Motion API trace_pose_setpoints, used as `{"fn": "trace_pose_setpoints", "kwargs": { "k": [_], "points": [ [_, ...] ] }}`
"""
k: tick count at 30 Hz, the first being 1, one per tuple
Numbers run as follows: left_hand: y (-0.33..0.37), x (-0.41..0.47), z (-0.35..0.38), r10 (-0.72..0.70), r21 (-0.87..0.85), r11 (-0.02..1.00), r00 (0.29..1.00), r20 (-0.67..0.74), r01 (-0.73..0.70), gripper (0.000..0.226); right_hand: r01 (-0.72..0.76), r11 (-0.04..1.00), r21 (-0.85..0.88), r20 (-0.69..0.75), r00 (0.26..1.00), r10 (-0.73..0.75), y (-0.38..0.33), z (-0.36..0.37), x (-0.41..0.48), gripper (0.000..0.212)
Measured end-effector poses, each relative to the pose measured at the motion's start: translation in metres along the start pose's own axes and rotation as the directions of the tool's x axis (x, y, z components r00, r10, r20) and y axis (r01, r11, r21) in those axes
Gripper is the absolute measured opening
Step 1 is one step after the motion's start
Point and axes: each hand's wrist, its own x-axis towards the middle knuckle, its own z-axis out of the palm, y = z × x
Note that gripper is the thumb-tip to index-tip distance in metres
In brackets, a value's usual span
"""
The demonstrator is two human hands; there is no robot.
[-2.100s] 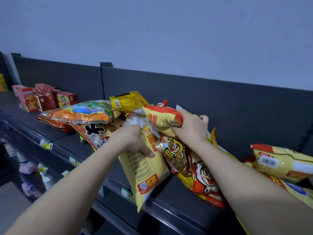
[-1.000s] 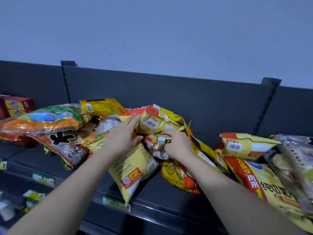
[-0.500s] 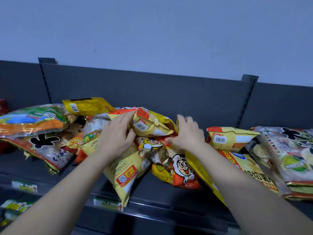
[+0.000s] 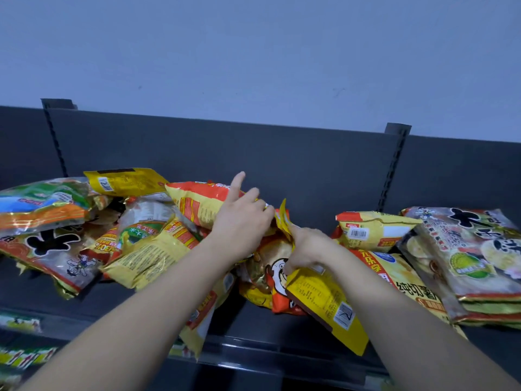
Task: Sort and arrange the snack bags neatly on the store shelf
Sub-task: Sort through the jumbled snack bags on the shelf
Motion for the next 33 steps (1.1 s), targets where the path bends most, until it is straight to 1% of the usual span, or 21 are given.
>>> {"fn": "trace_pose_setpoints", "kwargs": {
  "k": [1, 3, 4, 5, 6, 7, 9, 11, 13, 15, 17, 20, 24, 26, 27, 29, 31, 33],
  "points": [
    [0.005, 0.006, 0.0, 0.01, 0.026, 1.0, 0.999, 0.047, -0.011, 0.019, 0.005, 1.0, -0.012, -0.035, 0.999, -0.005, 0.001, 0.0, 0.001, 0.08],
    [0.013, 0.016, -0.007, 0.02, 0.043, 0.999, 0.993, 0.12, -0.025, 0.004, 0.011, 1.0, -0.018, -0.096, 0.995, -0.012, 0.005, 0.001, 0.002, 0.056],
    [0.016, 0.02, -0.011, 0.013, 0.045, 0.999, 0.979, 0.205, -0.023, 0.004, 0.007, 1.0, -0.005, -0.13, 0.992, -0.007, 0.008, 0.001, 0.001, 0.047],
    [0.018, 0.023, -0.014, 0.011, 0.036, 0.999, 0.956, 0.294, -0.023, 0.01, -0.006, 1.0, 0.006, -0.169, 0.986, 0.007, 0.01, 0.001, -0.001, 0.039],
    [0.02, 0.025, -0.017, -0.006, 0.031, 1.0, 0.934, 0.356, -0.005, 0.013, -0.021, 1.0, 0.011, -0.209, 0.978, 0.023, 0.013, 0.001, -0.002, 0.036],
    [0.021, 0.027, -0.02, -0.027, 0.022, 1.0, 0.925, 0.38, 0.02, 0.012, -0.033, 0.999, 0.012, -0.25, 0.968, 0.035, 0.015, 0.0, -0.004, 0.036],
    [0.023, 0.035, -0.027, -0.084, 0.02, 0.996, 0.911, 0.403, 0.083, 0.018, -0.03, 0.999, 0.019, -0.32, 0.947, 0.034, 0.018, -0.001, -0.006, 0.036],
    [0.025, 0.043, -0.029, -0.092, 0.011, 0.995, 0.896, 0.435, 0.096, 0.023, -0.014, 1.0, 0.011, -0.366, 0.93, 0.017, 0.017, 0.0, -0.007, 0.035],
    [0.026, 0.051, -0.024, -0.072, -0.015, 0.996, 0.881, 0.468, 0.089, 0.025, -0.018, 1.0, 0.001, -0.411, 0.912, 0.017, 0.018, 0.003, -0.007, 0.033],
    [0.026, 0.054, -0.013, -0.035, -0.039, 0.997, 0.858, 0.513, 0.064, 0.027, -0.04, 0.999, -0.012, -0.447, 0.894, 0.03, 0.02, 0.006, -0.005, 0.025],
    [0.027, 0.051, -0.001, 0.015, -0.076, 0.997, 0.848, 0.53, 0.03, 0.028, -0.07, 0.997, 0.023, -0.454, 0.888, 0.073, 0.024, 0.009, -0.001, 0.023],
    [0.032, 0.045, 0.011, 0.089, -0.12, 0.992, 0.864, 0.495, -0.033, 0.028, -0.066, 0.99, 0.127, -0.473, 0.873, 0.118, 0.031, 0.014, 0.005, 0.023],
    [0.041, 0.042, 0.017, 0.099, -0.124, 0.991, 0.895, 0.434, -0.049, 0.028, -0.04, 0.983, 0.179, -0.536, 0.834, 0.132, 0.035, 0.013, 0.009, 0.014],
    [0.043, 0.043, 0.017, 0.053, -0.137, 0.991, 0.909, 0.414, 0.005, 0.028, -0.014, 0.975, 0.222, -0.555, 0.82, 0.138, 0.038, 0.009, 0.009, 0.013],
    [0.042, 0.044, 0.017, 0.006, -0.149, 0.987, 0.917, 0.4, 0.058, 0.027, 0.002, 0.964, 0.265, -0.565, 0.811, 0.153, 0.041, 0.007, 0.009, 0.015],
    [0.035, 0.05, 0.016, -0.15, -0.191, 0.955, 0.924, 0.351, 0.227, 0.023, 0.05, 0.922, 0.383, -0.585, 0.786, 0.201, 0.046, -0.001, 0.008, 0.019],
    [0.022, 0.059, 0.013, -0.336, -0.276, 0.866, 0.895, 0.294, 0.416, 0.018, 0.125, 0.875, 0.468, -0.62, 0.752, 0.224, 0.048, -0.014, 0.008, 0.018],
    [0.009, 0.068, 0.009, -0.478, -0.372, 0.757, 0.844, 0.245, 0.537, 0.017, 0.197, 0.845, 0.496, -0.666, 0.711, 0.225, 0.048, -0.031, 0.006, 0.017]
  ]
}}
